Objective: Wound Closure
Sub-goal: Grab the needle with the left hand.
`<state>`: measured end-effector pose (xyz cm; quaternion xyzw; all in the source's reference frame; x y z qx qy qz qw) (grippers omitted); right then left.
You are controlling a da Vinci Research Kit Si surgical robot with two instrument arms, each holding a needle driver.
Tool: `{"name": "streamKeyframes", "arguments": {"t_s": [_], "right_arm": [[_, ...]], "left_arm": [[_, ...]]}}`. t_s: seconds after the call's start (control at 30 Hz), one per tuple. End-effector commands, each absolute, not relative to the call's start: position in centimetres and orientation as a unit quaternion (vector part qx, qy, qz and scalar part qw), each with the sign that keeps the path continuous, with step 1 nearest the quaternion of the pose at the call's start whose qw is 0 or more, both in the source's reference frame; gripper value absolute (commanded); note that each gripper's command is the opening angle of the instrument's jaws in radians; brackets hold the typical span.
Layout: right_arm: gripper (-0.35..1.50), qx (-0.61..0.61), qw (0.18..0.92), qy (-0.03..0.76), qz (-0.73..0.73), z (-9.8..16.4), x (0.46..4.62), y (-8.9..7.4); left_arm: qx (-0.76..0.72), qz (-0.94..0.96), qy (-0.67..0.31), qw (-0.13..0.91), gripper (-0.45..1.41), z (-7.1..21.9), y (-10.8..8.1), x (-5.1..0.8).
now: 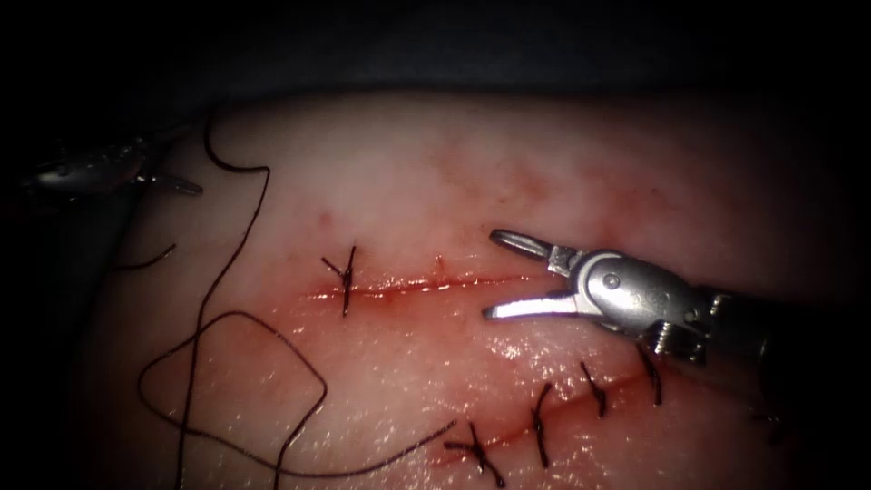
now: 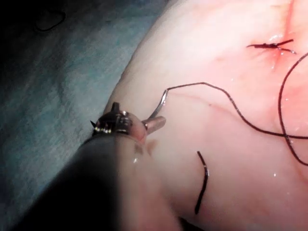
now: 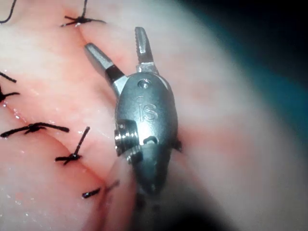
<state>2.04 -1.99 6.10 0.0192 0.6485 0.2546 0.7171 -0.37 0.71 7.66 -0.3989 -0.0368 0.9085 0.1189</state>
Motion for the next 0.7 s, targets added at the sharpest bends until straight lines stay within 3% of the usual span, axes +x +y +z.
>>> {"name": "streamKeyframes", "arguments": {"t_s": [0.03, 0.27, 0.7], "right_arm": [[1.11, 0.018, 0.716, 0.650, 0.253, 6.13, 2.15, -1.95], [1.10, 0.016, 0.717, 0.651, 0.250, 6.17, 2.17, -2.01], [1.06, 0.015, 0.717, 0.651, 0.250, 6.20, 2.17, -2.02]], "left_arm": [[-0.397, 0.911, -0.035, 0.105, 0.39, 7.74, 0.83, -0.41], [-0.352, 0.932, -0.092, 0.002, 0.32, 8.05, 1.06, -0.25], [-0.347, 0.930, -0.111, -0.047, 0.31, 8.12, 1.16, -0.40]]}}
